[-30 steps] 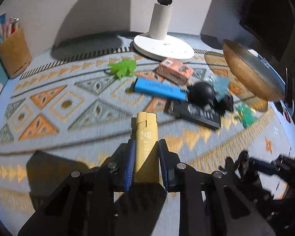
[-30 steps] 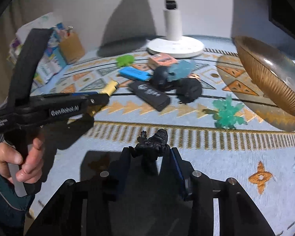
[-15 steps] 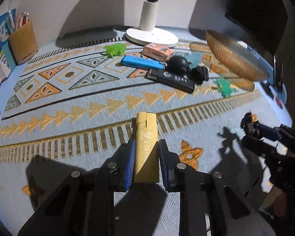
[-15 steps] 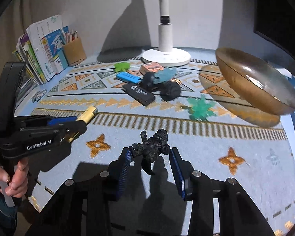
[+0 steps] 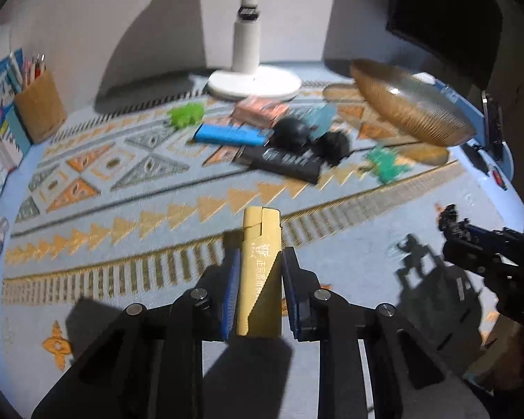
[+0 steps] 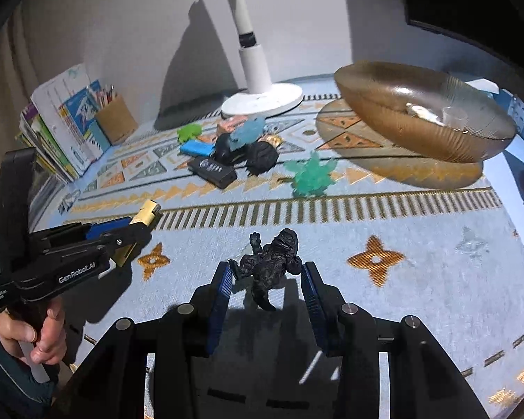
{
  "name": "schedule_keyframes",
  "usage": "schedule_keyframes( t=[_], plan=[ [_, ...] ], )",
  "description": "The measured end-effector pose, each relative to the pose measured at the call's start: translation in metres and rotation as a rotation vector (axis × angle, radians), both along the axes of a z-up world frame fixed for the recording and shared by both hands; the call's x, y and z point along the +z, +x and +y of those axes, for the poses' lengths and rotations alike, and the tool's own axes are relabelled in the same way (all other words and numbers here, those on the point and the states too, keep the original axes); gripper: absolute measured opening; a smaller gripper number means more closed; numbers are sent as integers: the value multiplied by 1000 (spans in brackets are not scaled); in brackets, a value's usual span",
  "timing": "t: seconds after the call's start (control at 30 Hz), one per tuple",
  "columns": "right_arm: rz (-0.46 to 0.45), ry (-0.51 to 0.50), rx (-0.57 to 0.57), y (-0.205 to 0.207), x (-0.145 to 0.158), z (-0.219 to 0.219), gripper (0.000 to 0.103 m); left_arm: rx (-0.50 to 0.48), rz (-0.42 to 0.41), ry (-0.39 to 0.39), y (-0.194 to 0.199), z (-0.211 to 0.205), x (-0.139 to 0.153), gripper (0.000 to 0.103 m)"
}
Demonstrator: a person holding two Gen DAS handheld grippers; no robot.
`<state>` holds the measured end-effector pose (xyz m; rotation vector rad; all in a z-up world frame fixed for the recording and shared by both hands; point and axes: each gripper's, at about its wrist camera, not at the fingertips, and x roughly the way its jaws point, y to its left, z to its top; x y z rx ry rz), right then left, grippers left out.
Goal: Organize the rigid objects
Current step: 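Carry the yellow stick and black figurine over the amber bowl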
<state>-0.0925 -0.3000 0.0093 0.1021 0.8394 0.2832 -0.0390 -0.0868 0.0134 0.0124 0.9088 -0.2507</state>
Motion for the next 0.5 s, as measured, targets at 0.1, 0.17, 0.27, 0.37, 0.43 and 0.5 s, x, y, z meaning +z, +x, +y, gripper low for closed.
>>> schedule_keyframes(
  t=[0.1, 0.17, 0.27, 0.37, 0.43, 0.5],
  plan=[
    [-22, 34, -54, -3, 12, -16, 40, -26, -48, -18, -3, -11, 23, 21],
    [-58, 103, -105, -8, 31, -35, 40, -40, -83, -29, -4, -19, 39, 21],
    [-158, 138, -180, -17, 76, -66, 40, -65, -145, -70, 0, -31, 73, 21],
    [-269, 128, -254, -23, 125, -99, 40, -81, -225, -132, 11, -47, 117, 21],
    [-313, 101, -284, -22, 148, -113, 40, -100, -262, -174, 20, -56, 141, 21],
    [-349, 66, -330, -17, 170, -128, 40, -126, -296, -208, 31, -71, 164, 21]
  ],
)
